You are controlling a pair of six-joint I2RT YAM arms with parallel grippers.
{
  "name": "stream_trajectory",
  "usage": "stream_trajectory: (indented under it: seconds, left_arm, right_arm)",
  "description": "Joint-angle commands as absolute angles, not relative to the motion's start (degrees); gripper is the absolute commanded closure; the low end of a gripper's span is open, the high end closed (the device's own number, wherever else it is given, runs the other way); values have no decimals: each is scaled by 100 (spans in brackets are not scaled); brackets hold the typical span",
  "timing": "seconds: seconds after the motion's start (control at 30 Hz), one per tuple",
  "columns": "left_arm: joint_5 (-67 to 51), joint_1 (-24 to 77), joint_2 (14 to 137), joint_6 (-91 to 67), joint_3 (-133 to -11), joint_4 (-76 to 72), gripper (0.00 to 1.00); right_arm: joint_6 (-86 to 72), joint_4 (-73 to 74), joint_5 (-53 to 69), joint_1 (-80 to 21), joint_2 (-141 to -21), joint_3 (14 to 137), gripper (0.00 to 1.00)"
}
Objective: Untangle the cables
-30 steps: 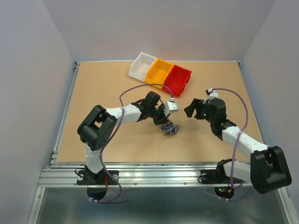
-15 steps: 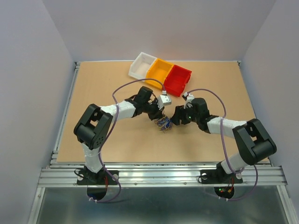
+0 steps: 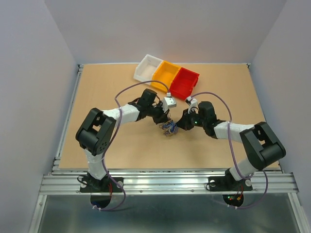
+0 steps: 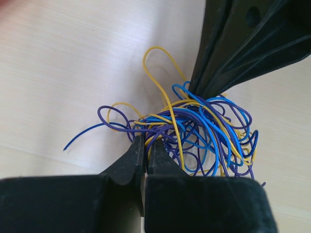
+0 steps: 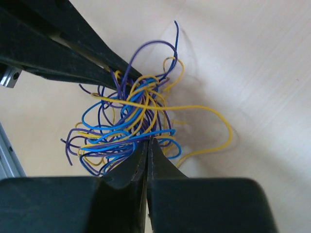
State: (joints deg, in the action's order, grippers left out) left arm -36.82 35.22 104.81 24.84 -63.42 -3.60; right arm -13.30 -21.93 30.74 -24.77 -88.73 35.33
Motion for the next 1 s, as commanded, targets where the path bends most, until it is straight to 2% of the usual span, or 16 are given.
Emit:
stream_trajectory:
  seconds: [0.0, 0.13, 0.3, 0.37, 0.4, 0.47, 0.53, 0.57, 0.63, 0.77, 0.97]
  left_arm:
    - [-4025, 3253, 9854, 2312, -6390, -624, 100]
    - [-3991, 2761, 9449, 2127, -6223, -755, 100]
    - [-3130, 2409, 8782, 1705, -5731, -1274, 100]
    - [-3199, 2399, 8675, 1757, -5626, -1310, 100]
    - [-3460, 2399, 8623, 1775, -5608, -1301, 100]
    - [-3568, 2434, 8613, 1802, -5625, -1266, 100]
    - [-3568, 2496, 8631, 1863, -5625, -1248, 100]
    - [-3629, 2505, 8631, 1898, -5608, -1231, 100]
    - [-3753, 2566, 8640, 1986, -5599, -1187, 100]
    - [-3841, 2750, 8570, 2144, -5546, -1125, 100]
    - [-3534, 3146, 8516, 2373, -5484, -1020, 100]
  right_arm:
    - [-1458, -2654, 2808, -2531, -8360, 3595, 100]
    - [-1792, -2260, 1208, -2540, -7701, 3349, 99]
    - [-2171, -1442, -1261, -2531, -6743, 3068, 100]
    - [-2197, -1441, -1380, -2540, -6435, 2945, 99]
    - [-2180, -1450, -1101, -2531, -6233, 2866, 99]
    - [-2084, -1572, -531, -2540, -6109, 2787, 79]
    - [-1925, -2108, 480, -2531, -6082, 2620, 68]
    - [-1820, -2257, 779, -2531, -6108, 2602, 44]
    - [-1758, -2793, 1580, -2540, -6266, 2523, 22]
    - [-1784, -3672, 2451, -2531, -6861, 2566, 16]
    - [-1951, -4577, 3269, -2706, -7646, 2838, 16]
